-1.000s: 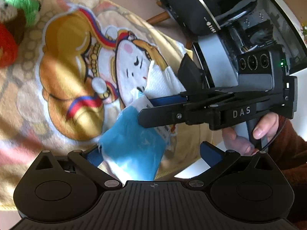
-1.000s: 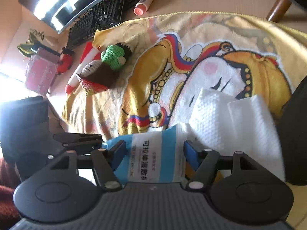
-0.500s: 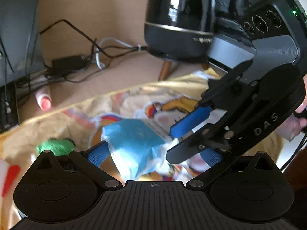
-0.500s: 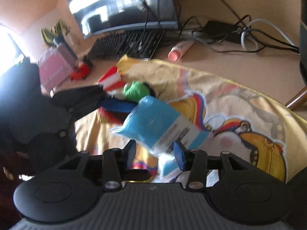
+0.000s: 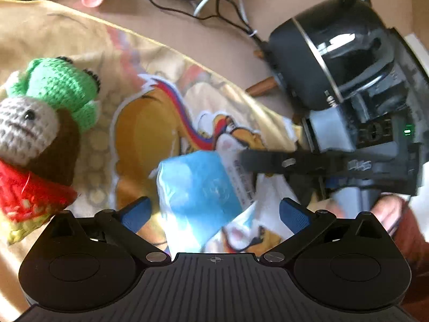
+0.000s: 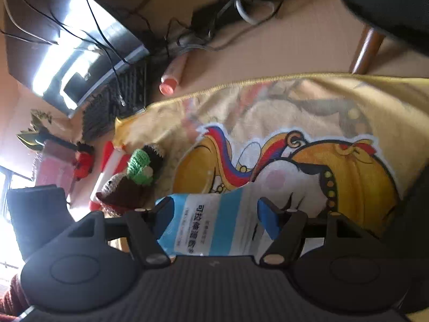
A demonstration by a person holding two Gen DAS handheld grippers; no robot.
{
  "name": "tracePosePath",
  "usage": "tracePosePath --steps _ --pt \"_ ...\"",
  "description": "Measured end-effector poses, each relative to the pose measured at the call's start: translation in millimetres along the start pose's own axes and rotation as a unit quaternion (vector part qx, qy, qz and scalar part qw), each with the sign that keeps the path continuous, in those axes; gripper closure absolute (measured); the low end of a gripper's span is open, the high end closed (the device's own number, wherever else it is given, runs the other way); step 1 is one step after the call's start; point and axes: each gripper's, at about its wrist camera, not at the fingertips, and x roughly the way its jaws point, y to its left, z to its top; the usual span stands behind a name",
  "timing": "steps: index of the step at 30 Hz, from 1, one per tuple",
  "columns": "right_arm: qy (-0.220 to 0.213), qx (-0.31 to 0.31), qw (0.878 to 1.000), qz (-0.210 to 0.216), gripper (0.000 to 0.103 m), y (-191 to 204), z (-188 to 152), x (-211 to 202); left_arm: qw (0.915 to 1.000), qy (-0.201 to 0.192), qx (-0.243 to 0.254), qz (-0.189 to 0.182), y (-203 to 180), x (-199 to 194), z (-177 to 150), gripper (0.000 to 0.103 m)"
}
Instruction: Organize soft objects
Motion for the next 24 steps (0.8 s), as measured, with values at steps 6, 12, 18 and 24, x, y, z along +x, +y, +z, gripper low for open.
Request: tracePosePath --steps 6,12,18,24 --pt "0.017 -0.036 0.999 0.03 0.041 6.2 3.4 14.7 0.9983 -0.016 0.054 0.014 -10.9 5.5 1.5 0.0" --pt "-0.097 -0.257 0.961 0.02 0.046 47.2 -4.7 -12.0 0.9547 -0.133 0.242 0.112 -48.3 -13.1 -17.1 0.0" --pt "-0.131 -0.464 0.876 -0.012 0.047 64.8 -41.5 -19.1 0.9164 -0.159 0.333 0.155 -62.0 -8.9 -43.9 0.0" --pt "-0.123 -0.442 0.888 -0.013 0.047 53.9 -44.6 -27.7 0.9126 -0.165 0.329 0.178 -54.3 -9.2 -43.8 0.008"
